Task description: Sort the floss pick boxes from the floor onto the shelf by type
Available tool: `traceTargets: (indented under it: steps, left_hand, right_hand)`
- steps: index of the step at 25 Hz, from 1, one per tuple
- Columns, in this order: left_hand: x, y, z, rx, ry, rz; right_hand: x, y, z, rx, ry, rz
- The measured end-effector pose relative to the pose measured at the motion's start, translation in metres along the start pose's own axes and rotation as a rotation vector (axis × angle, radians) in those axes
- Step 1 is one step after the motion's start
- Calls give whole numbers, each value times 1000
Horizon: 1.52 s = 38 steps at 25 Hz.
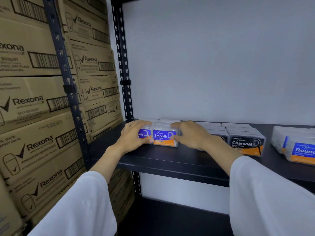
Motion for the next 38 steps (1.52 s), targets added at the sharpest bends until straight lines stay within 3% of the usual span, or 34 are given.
traceTargets:
  steps: [12,20,28,32,35,38]
  left_hand:
    - [-1,6,-6,27,-25,19]
    - [-29,15,7,-42,-54,179]
    - [-37,6,13,96,-69,278]
    - [-35,12,3,106,-18,233]
    - [-37,31,-18,226,-15,97]
    - [-36,48,-52,184,-93,-54]
  right_hand:
    - [-2,5,-3,81,-24,34]
    - [-30,3,-18,24,-81,144]
    - [-36,0,-20,68,-62,117]
    - [-31,5,-18,26,-82,108]
    - [-22,23,-16,-138,-70,-7]
    - [-1,53,-22,-230,-46,-147]
Point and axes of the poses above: each hand's wrist, its own x-axis away from the middle knuckle, its own y-axis out of the back of the hand, z = x × y, the point moved 6 cm from there along -x, towards the middle knuckle, and after that the axes turned 7 degrees about -x, right-handed, at the moved point
